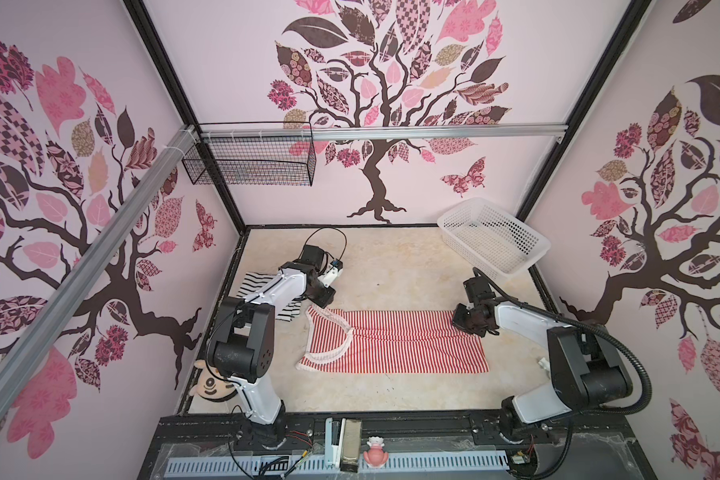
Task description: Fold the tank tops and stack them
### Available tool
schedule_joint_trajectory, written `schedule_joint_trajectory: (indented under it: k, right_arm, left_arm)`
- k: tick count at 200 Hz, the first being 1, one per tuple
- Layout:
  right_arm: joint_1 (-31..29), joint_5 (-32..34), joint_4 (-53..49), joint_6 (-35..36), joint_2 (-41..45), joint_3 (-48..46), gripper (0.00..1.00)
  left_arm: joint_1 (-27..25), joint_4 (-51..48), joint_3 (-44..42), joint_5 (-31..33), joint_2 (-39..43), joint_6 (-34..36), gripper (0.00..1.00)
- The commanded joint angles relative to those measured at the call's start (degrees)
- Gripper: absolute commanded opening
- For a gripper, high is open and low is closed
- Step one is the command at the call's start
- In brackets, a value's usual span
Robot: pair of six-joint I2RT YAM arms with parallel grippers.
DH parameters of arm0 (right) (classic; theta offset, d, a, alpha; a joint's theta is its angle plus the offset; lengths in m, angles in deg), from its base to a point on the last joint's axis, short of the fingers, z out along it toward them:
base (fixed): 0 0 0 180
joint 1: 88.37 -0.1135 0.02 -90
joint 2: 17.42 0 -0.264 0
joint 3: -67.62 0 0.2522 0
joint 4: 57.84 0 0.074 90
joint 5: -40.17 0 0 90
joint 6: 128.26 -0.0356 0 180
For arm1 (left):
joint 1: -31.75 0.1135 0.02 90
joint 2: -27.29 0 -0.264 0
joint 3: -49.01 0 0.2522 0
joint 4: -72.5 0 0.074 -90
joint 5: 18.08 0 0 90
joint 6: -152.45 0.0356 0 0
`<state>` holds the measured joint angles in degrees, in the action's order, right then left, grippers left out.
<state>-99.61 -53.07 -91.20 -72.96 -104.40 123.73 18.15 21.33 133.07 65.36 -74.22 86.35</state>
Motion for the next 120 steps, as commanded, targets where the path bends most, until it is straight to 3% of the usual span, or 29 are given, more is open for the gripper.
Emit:
schedule_joint_trajectory:
  k: [1, 44, 120]
  right_arm:
    - [0.0, 0.9, 0.7, -0.3, -2.1, -0.6, 0.09]
    - [0.0, 2.0, 0.0, -0.2, -2.1, -2.1, 0.08]
    - [0.1, 2.3, -0.9, -0.8, 2.0, -5.4, 0.08]
  left_arm:
    - [-0.4, 0.5, 3.3, 1.0, -2.2, 1.1, 0.43]
    - [-0.3, -3.1, 0.8, 4.4, -3.5, 4.0, 0.42]
    - [0.1, -1.0, -15.6, 6.6, 14.0, 4.2, 0.42]
